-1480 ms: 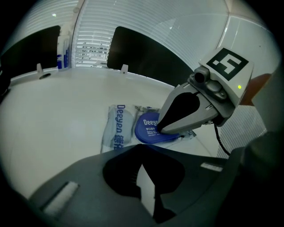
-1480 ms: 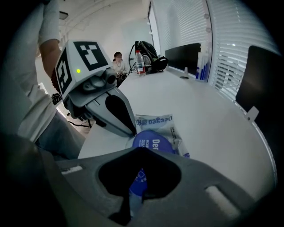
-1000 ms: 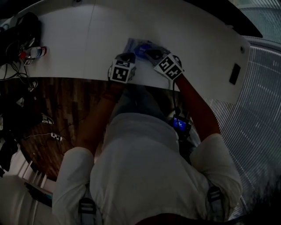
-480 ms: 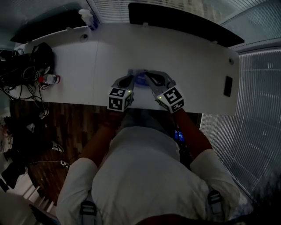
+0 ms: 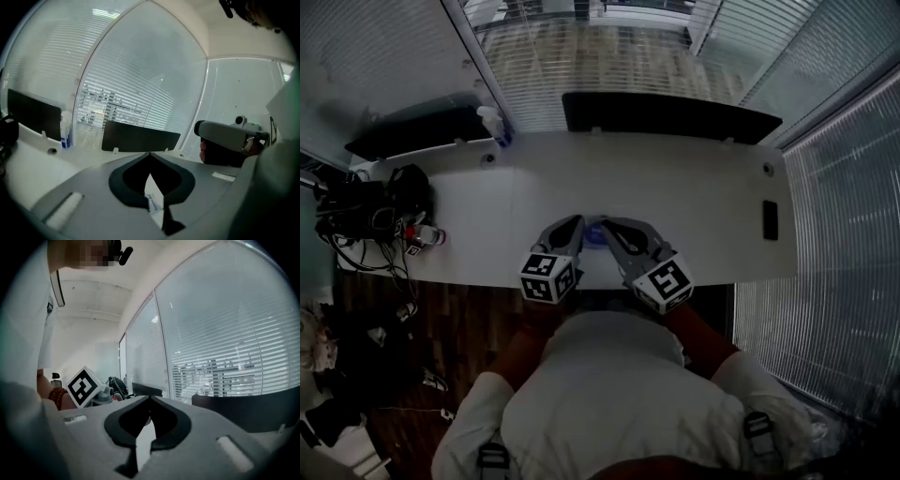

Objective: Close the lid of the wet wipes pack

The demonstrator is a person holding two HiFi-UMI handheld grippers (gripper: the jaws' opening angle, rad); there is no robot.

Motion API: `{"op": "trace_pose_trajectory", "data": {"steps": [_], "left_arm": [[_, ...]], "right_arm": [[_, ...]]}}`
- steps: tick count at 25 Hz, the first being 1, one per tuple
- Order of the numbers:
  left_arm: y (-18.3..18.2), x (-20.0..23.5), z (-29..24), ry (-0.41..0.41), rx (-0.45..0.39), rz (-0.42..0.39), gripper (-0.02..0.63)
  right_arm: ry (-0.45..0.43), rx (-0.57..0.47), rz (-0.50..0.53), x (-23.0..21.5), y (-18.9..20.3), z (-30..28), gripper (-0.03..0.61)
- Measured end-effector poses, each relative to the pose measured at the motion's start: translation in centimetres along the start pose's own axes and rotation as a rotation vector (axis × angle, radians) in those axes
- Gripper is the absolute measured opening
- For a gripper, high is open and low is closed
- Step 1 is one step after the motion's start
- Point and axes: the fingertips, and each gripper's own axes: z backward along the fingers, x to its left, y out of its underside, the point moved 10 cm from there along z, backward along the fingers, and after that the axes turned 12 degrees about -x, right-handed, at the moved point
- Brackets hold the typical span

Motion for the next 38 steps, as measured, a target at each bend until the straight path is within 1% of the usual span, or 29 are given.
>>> {"op": "trace_pose_trajectory", "data": {"steps": [2, 5, 8, 13, 19, 22, 24, 28, 32, 38], "left_arm": [[-1.1, -0.8, 0.6, 0.016, -0.032, -0.014, 0.002], [-2.1, -1.4, 1.6, 0.028, -0.058, -0.045, 0.002], [-3.2, -1.7, 2.7, 0.036, -0.083, -0.048, 0.002], [-5.2, -3.7, 4.2, 0.082, -0.150, -0.060, 0.002], [-7.0, -6.2, 4.6, 0.150, -0.224, -0.066, 0.002], [-7.4, -6.8, 4.6, 0.164, -0.249, -0.098, 0.002], [-7.4, -6.9, 4.5, 0.167, -0.255, -0.117, 0.002], [-7.7, -6.8, 4.4, 0.167, -0.254, -0.127, 0.002], [-8.0, -6.8, 4.4, 0.164, -0.262, -0.129, 0.002], [-8.0, -6.8, 4.3, 0.178, -0.246, -0.128, 0.002]], "right_arm": [[0.013, -0.028, -0.019, 0.7, -1.0, 0.4, 0.002], [0.021, -0.070, -0.003, 1.8, -2.8, 0.8, 0.002], [0.027, -0.105, 0.010, 3.0, -4.7, 0.8, 0.002], [0.060, -0.130, -0.015, 4.1, -6.0, 1.9, 0.002], [0.090, -0.184, -0.032, 4.8, -7.3, 3.0, 0.000], [0.099, -0.187, -0.022, 4.7, -7.8, 3.4, 0.000], [0.099, -0.190, -0.020, 4.6, -8.1, 3.4, 0.000], [0.101, -0.187, -0.020, 4.5, -8.2, 3.3, 0.000], [0.098, -0.180, -0.024, 4.3, -8.2, 3.2, 0.000], [0.104, -0.177, -0.030, 4.2, -8.1, 3.0, 0.000]]}}
